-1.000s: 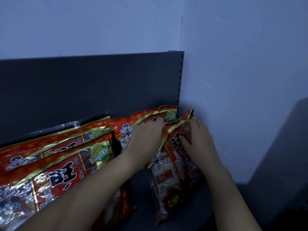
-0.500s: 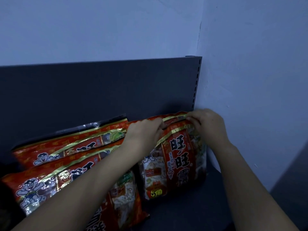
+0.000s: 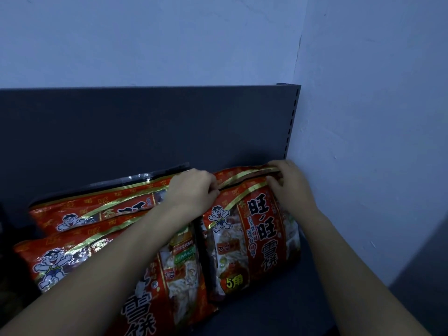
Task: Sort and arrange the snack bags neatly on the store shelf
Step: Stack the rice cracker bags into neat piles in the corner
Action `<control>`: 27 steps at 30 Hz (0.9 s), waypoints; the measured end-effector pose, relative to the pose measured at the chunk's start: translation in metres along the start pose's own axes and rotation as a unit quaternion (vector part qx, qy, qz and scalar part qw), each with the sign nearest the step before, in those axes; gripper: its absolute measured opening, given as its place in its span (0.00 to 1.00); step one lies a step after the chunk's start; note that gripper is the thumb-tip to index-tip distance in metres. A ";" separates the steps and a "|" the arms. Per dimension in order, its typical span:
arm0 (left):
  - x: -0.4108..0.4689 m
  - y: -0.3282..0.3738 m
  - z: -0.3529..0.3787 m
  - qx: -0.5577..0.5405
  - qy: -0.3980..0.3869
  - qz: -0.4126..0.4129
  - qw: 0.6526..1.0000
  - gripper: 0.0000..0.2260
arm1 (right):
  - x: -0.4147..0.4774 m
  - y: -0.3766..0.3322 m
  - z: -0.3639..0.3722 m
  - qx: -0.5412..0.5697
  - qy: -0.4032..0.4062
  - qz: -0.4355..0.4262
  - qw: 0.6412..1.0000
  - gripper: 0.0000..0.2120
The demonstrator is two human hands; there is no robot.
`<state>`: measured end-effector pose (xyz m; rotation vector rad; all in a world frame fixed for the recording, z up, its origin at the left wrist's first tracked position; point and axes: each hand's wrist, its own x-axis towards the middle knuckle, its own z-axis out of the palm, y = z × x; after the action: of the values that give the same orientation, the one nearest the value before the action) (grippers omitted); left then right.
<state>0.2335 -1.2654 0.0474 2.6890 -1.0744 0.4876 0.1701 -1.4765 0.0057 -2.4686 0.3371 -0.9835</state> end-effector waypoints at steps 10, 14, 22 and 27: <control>-0.017 0.004 0.004 0.013 0.016 0.011 1.000 0.10 | -0.050 -0.002 0.032 -0.026 0.006 0.121 0.992 0.36; -0.025 0.008 0.005 0.039 0.053 0.006 0.998 0.16 | -0.067 -0.006 0.044 -0.001 -0.006 0.187 0.982 0.39; -0.069 0.020 0.059 0.174 0.017 0.183 0.967 0.31 | -0.104 -0.027 0.071 -0.036 0.018 0.180 0.983 0.38; -0.070 0.012 0.074 0.218 -0.014 0.167 0.961 0.32 | -0.102 -0.027 0.068 -0.051 -0.032 0.179 0.982 0.39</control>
<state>0.1941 -1.2530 -0.0466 2.8887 -1.6062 0.8336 0.1464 -1.3919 -0.0840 -2.4049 0.7941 -0.7494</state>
